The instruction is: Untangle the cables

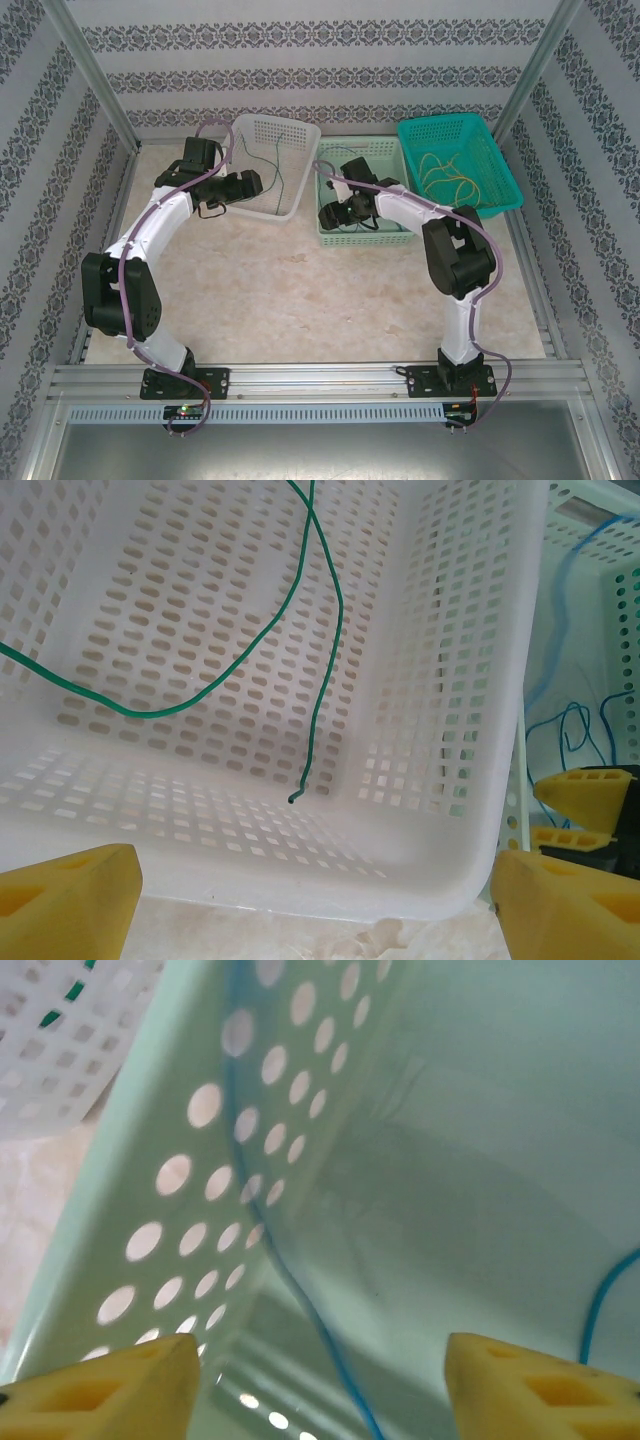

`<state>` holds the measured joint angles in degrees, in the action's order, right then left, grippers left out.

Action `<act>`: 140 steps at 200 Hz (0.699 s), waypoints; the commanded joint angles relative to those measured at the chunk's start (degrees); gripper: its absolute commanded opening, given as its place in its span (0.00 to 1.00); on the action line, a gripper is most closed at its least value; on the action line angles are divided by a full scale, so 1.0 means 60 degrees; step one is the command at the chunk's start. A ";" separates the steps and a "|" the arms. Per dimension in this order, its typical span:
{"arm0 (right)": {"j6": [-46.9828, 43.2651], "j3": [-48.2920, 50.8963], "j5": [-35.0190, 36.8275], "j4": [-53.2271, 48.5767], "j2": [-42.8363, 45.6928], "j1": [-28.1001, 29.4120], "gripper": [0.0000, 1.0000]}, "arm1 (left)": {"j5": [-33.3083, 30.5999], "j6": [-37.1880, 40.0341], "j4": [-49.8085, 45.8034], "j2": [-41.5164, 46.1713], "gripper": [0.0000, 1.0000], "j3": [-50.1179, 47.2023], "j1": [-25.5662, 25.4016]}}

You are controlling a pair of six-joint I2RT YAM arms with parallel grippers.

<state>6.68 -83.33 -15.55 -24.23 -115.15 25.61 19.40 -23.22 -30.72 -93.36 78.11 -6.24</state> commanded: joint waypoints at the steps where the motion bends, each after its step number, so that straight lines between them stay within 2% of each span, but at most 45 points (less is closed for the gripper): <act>1: 0.0544 -0.0358 -0.0501 -0.0254 0.0892 0.0019 0.72 | -0.0069 0.0028 -0.0106 0.0249 0.91 -0.0068 0.0118; 15: 0.0725 -0.0576 -0.0305 -0.0426 0.1301 0.0024 0.79 | -0.0064 0.0021 -0.0109 0.0252 0.91 -0.0054 0.0117; 35: 0.0997 -0.0942 0.0007 -0.0921 0.1666 -0.0029 0.81 | -0.0129 0.0085 -0.0151 0.0303 0.91 -0.0054 0.0117; 54: 0.1315 -0.1288 -0.0392 -0.1431 0.1795 -0.0198 0.82 | -0.0362 0.0202 -0.0252 0.0336 0.91 -0.0039 0.0129; 68: 0.1711 -0.1305 -0.0628 -0.1464 0.1962 -0.0322 0.86 | -0.0758 0.0283 -0.0257 0.0413 0.92 -0.0107 0.0138; 87: 0.2158 -0.1223 -0.0805 -0.1347 0.2157 -0.0538 0.88 | -0.1213 0.0370 -0.0219 0.0471 0.93 -0.0242 0.0185; 115: 0.2055 -0.0886 -0.0382 -0.1104 0.2593 -0.0603 0.88 | -0.1998 0.0338 -0.0012 0.0708 0.94 -0.0652 0.0219; 140: 0.1963 -0.0483 -0.0141 -0.0756 0.2792 -0.0632 0.87 | -0.2065 0.0323 0.0185 0.0906 0.94 -0.0905 0.0264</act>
<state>17.87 -88.07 -18.11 -29.95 -100.90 21.85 10.15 -22.28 -30.74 -90.21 73.97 -5.52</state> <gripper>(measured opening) 0.877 0.939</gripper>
